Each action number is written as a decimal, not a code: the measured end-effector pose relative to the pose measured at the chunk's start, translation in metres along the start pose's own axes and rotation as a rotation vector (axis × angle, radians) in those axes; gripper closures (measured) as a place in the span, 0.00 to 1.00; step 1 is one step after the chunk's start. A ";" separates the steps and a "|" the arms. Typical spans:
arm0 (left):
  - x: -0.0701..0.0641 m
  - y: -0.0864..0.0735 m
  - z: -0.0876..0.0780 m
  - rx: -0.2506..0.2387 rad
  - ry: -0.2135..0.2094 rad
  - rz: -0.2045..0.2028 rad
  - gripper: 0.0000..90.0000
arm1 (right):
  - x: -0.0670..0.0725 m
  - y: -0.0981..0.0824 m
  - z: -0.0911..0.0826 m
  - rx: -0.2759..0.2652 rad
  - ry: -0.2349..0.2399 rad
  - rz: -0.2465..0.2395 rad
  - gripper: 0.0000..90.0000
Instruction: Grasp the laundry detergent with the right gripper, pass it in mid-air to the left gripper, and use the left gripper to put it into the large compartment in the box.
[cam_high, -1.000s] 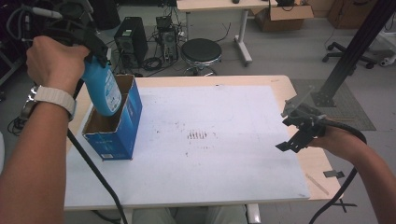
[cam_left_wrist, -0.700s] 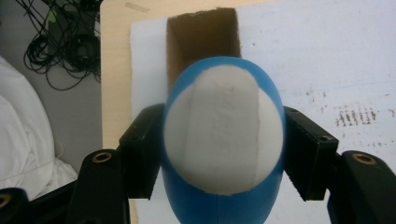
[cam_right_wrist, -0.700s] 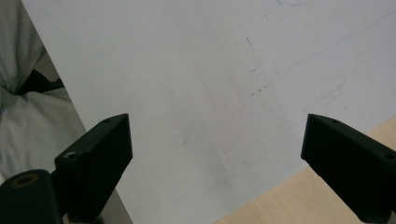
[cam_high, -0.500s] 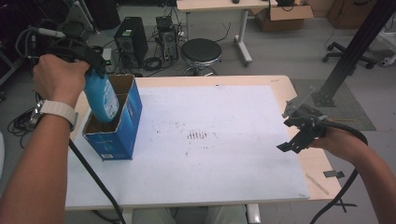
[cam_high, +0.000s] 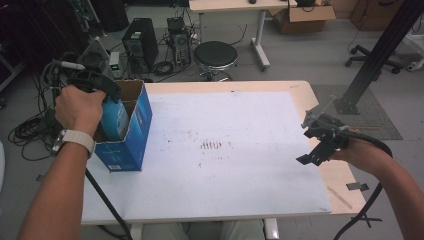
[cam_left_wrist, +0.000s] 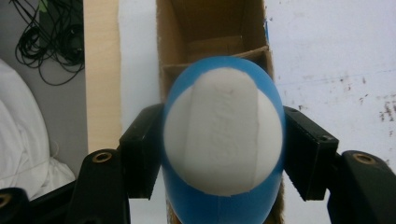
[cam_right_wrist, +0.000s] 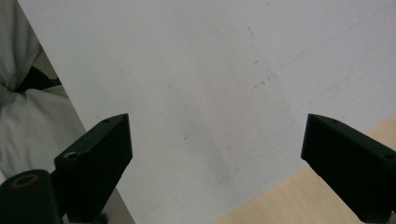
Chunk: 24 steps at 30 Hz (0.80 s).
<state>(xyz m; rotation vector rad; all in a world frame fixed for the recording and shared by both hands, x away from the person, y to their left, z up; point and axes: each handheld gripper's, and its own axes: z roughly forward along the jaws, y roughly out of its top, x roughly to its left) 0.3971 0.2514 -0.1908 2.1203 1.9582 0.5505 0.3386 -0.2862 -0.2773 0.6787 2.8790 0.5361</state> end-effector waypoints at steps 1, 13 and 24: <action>0.000 -0.001 0.004 0.001 0.000 0.002 0.42 | 0.000 0.000 0.000 -0.001 -0.001 0.000 0.09; -0.004 -0.016 0.043 0.032 -0.013 0.021 0.42 | -0.001 -0.002 0.003 0.006 0.005 0.007 0.09; -0.005 -0.026 0.068 0.053 -0.012 0.034 0.42 | -0.001 -0.003 0.005 0.011 0.006 0.010 0.09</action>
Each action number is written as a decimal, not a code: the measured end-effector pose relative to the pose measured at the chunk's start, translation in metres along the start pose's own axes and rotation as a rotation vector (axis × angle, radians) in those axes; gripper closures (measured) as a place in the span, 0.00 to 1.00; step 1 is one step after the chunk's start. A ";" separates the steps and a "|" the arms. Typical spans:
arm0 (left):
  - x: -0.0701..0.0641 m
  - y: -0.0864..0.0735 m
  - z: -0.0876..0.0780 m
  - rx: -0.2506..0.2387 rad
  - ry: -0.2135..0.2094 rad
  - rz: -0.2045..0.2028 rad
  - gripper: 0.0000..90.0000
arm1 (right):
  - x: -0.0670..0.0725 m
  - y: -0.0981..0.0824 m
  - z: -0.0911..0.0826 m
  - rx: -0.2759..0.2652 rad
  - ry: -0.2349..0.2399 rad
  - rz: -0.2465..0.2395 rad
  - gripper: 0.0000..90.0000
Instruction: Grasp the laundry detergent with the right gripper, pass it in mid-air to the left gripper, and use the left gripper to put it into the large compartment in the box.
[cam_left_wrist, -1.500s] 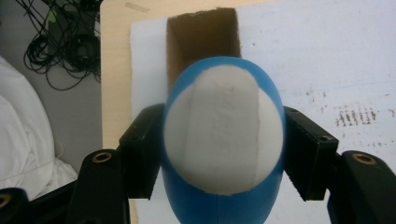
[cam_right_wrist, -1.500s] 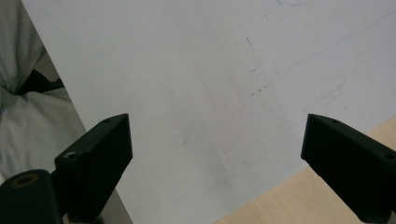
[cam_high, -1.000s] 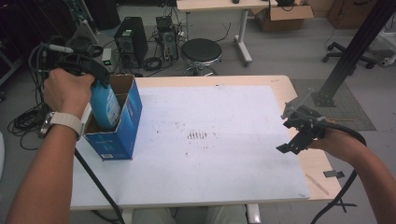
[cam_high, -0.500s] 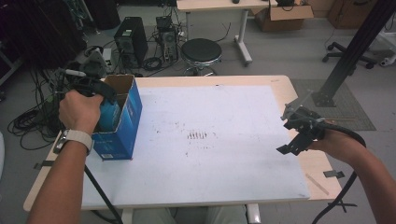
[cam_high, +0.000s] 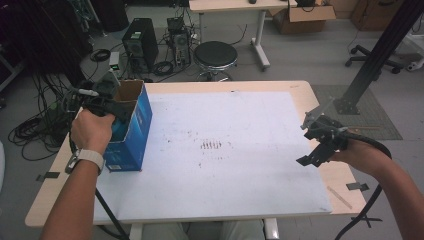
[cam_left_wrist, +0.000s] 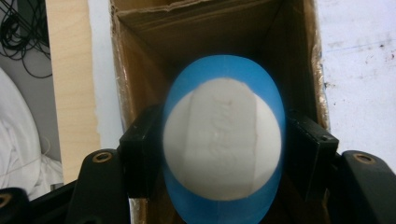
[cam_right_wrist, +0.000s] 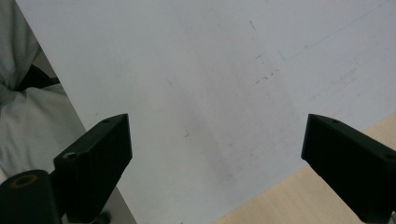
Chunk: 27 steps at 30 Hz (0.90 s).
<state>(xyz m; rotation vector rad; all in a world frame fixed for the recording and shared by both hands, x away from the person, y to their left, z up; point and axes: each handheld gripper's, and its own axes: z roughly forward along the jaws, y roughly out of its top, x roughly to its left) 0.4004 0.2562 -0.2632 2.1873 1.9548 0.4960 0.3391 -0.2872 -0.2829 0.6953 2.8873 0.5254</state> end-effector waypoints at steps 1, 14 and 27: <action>0.000 0.000 0.001 -0.002 0.001 0.001 0.42 | 0.000 0.000 0.000 -0.001 0.000 -0.002 0.09; -0.002 -0.001 0.009 0.008 -0.001 0.006 0.42 | 0.000 -0.001 0.001 0.002 0.003 0.005 0.09; 0.000 -0.001 0.011 -0.002 -0.008 0.000 0.42 | 0.001 -0.002 0.004 0.004 0.008 0.008 0.09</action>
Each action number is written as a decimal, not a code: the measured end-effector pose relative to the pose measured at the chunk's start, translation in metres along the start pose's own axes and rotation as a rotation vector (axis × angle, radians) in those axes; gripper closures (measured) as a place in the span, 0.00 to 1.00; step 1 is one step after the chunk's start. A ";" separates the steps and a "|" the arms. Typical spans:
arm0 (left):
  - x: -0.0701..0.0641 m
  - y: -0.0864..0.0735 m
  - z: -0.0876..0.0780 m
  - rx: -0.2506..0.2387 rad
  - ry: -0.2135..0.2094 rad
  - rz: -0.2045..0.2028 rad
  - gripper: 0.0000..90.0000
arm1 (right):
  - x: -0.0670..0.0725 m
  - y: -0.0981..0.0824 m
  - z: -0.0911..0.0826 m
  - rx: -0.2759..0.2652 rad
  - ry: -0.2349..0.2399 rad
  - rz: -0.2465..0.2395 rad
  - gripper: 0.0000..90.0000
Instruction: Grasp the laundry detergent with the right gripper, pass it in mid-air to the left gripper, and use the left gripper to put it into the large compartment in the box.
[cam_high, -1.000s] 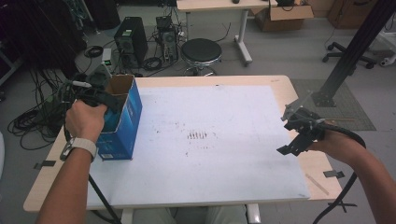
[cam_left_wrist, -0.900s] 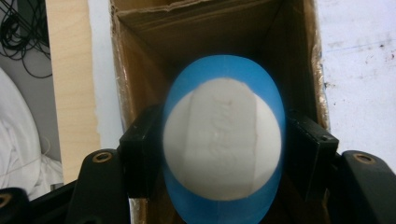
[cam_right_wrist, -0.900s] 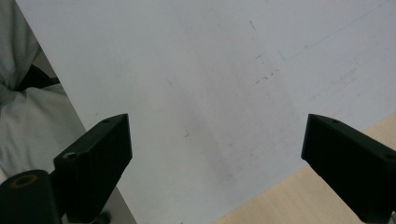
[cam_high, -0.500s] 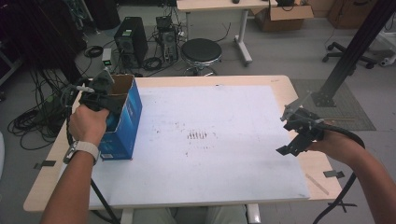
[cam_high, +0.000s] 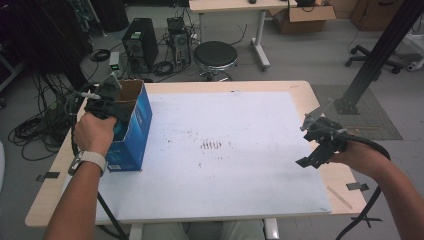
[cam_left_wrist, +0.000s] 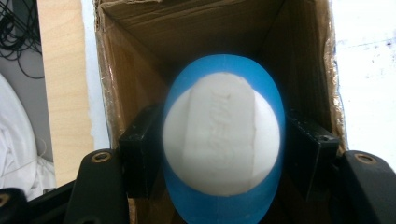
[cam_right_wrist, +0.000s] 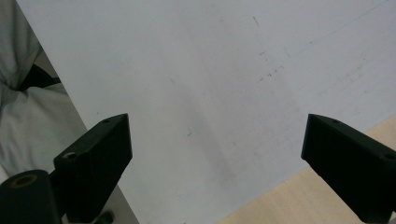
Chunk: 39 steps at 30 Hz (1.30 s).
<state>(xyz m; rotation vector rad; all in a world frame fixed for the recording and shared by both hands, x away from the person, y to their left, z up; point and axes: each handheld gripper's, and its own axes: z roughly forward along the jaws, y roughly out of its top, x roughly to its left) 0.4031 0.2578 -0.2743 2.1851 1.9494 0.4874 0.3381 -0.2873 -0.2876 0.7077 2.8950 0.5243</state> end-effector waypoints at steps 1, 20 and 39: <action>0.000 0.000 0.000 0.000 0.000 0.000 0.42 | 0.000 0.000 0.000 0.000 0.001 0.002 0.09; 0.007 0.000 -0.021 -0.032 -0.035 -0.004 0.28 | 0.004 0.004 -0.003 -0.002 0.000 -0.006 0.09; -0.006 0.004 -0.066 -0.054 -0.056 0.071 0.16 | 0.006 0.004 -0.010 -0.004 -0.006 -0.004 0.09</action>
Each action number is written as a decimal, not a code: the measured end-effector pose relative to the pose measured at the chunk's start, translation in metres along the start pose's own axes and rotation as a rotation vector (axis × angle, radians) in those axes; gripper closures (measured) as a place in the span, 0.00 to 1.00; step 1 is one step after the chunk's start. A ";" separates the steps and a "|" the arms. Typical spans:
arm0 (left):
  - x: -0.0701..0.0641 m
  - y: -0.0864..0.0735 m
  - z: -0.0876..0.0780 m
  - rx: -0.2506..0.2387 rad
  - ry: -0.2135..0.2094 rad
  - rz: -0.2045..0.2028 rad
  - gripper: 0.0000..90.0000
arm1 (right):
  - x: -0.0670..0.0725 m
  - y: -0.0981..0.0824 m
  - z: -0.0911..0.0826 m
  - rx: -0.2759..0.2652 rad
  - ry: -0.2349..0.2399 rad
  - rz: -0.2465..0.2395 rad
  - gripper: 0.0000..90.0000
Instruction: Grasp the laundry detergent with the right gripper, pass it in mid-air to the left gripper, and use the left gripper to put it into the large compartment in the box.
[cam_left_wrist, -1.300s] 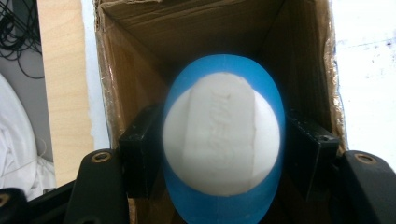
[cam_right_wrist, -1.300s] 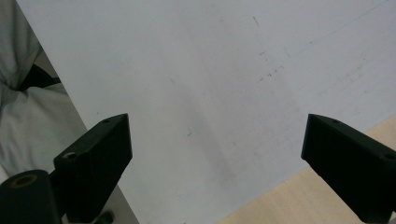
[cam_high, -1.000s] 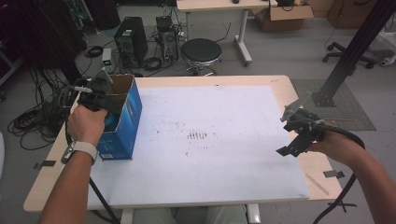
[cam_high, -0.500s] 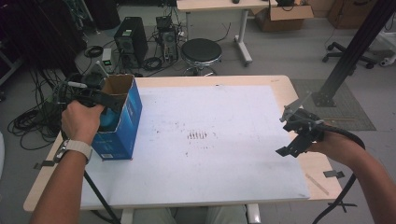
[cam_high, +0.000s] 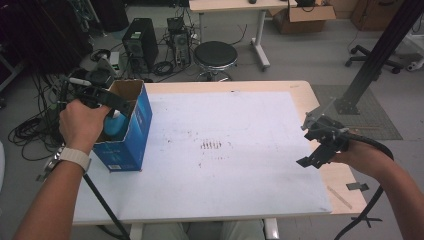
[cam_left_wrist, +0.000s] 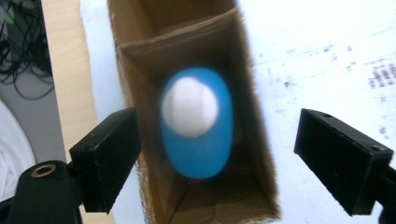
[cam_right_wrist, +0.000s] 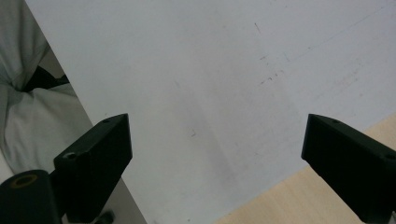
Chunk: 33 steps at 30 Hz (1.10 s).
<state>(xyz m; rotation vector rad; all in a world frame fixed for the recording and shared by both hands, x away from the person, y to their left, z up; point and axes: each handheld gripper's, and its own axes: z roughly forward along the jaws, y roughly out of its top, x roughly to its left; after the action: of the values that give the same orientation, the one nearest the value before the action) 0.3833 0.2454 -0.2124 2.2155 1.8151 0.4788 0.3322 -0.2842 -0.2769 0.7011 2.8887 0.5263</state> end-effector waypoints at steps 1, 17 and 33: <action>-0.003 0.001 -0.005 -0.003 -0.008 0.016 0.14 | 0.001 0.000 -0.001 -0.002 0.001 0.001 0.09; -0.035 0.010 -0.033 -0.027 -0.077 0.151 0.09 | 0.002 0.002 -0.004 0.002 -0.002 -0.002 0.09; -0.065 0.020 -0.042 -0.006 -0.128 0.293 0.09 | 0.002 0.009 -0.004 0.007 0.006 -0.002 0.09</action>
<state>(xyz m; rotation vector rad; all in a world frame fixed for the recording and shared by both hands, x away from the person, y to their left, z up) 0.3734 0.1766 -0.1731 2.4590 1.4315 0.3834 0.3336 -0.2772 -0.2700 0.6986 2.8980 0.5191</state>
